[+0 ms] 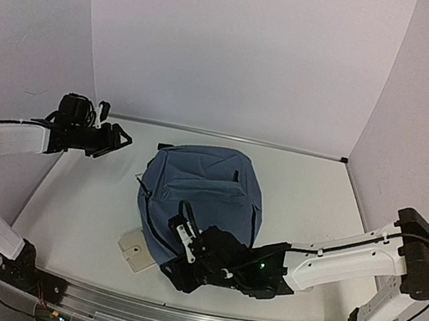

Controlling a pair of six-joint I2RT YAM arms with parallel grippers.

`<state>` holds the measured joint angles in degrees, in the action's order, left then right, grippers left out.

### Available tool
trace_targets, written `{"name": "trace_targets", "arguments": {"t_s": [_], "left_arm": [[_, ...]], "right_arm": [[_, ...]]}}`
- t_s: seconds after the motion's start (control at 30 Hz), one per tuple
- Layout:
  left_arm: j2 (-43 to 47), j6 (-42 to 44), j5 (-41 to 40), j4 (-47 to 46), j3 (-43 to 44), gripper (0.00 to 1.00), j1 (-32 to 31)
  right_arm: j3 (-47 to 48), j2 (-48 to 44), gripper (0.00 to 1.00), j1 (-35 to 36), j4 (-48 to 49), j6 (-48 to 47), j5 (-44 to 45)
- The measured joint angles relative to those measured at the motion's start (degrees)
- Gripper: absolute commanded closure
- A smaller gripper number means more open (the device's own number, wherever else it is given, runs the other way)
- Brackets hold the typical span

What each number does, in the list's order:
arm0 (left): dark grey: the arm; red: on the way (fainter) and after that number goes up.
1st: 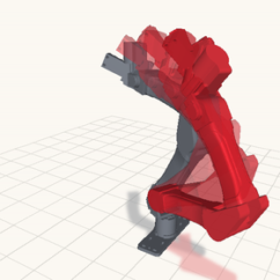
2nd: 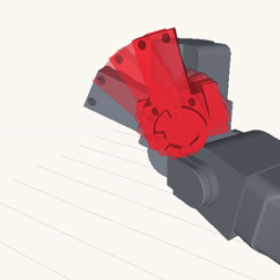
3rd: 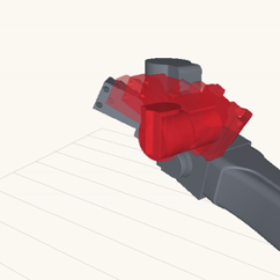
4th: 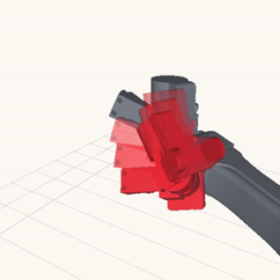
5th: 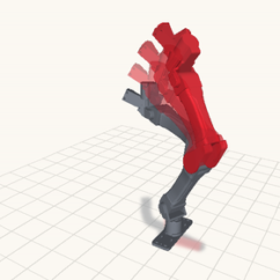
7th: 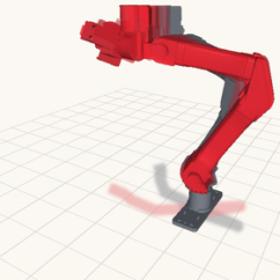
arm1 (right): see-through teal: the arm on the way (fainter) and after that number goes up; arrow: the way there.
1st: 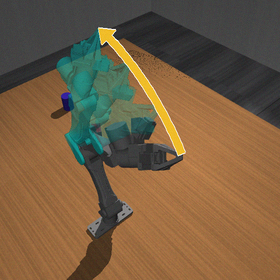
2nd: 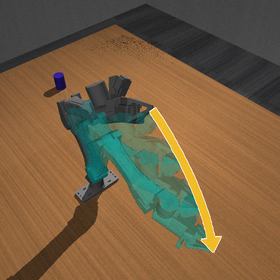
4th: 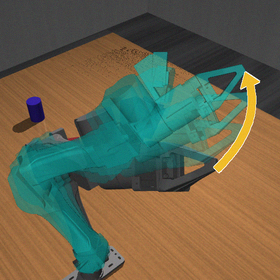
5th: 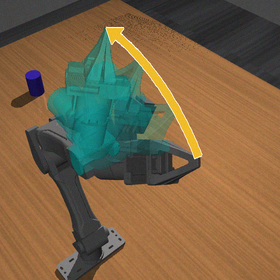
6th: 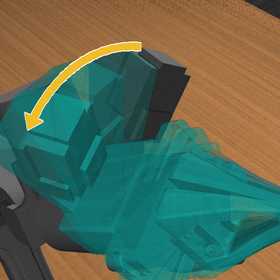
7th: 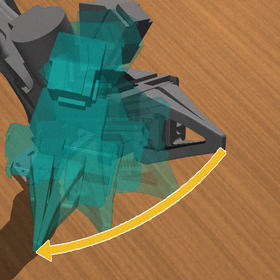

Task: Pack the student bag
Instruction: Zip the student bag at the center of the board, then adjust the student bag at the center of the board.

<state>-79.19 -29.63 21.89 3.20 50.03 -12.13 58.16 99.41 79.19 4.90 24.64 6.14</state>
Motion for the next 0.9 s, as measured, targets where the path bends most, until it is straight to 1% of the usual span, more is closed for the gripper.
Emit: {"name": "trace_targets", "arguments": {"t_s": [0.07, 0.1, 0.17, 0.3, 0.4, 0.5, 0.6, 0.8, 0.9], "left_arm": [[2.9, -0.8, 0.0, 1.0, -1.1, 0.25, -0.2], [4.2, -1.4, 0.3, 1.3, -1.8, 0.24, -0.2], [6.3, -2.5, 0.8, 2.4, -3.4, 0.22, -0.3], [9.6, -5.1, 1.2, 5.7, -6.1, 0.20, -1.9], [10.8, -7.4, 0.5, 7.7, -7.1, 0.19, -6.3], [10.9, -10.0, 0.0, 8.6, -7.4, 0.19, -11.6], [10.4, -13.6, -0.4, 8.4, -8.6, 0.18, -15.6], [7.5, -20.1, -1.6, 7.3, -11.9, 0.18, -21.5], [5.1, -22.7, -1.7, 5.6, -12.7, 0.18, -24.5]], "right_arm": [[0.3, -0.1, 0.12, 0.0, 0.0, -0.2, 0.1], [0.3, -0.5, 0.08, 0.0, -0.2, 0.2, 0.4], [0.4, -1.9, 0.02, 0.0, -1.2, 0.2, 1.5], [1.6, -5.9, 0.02, 0.0, -5.0, 1.1, 5.7], [4.3, -8.0, 0.02, -0.7, -8.5, 1.9, 9.1], [6.7, -8.9, 0.02, -3.3, -11.4, 3.1, 11.5], [6.5, -9.2, 0.02, -9.3, -13.9, 4.7, 12.1], [2.7, -9.2, 0.02, -23.7, -17.3, 6.0, 11.6], [1.3, -9.2, 0.02, -27.3, -17.7, 6.1, 10.0]]}}
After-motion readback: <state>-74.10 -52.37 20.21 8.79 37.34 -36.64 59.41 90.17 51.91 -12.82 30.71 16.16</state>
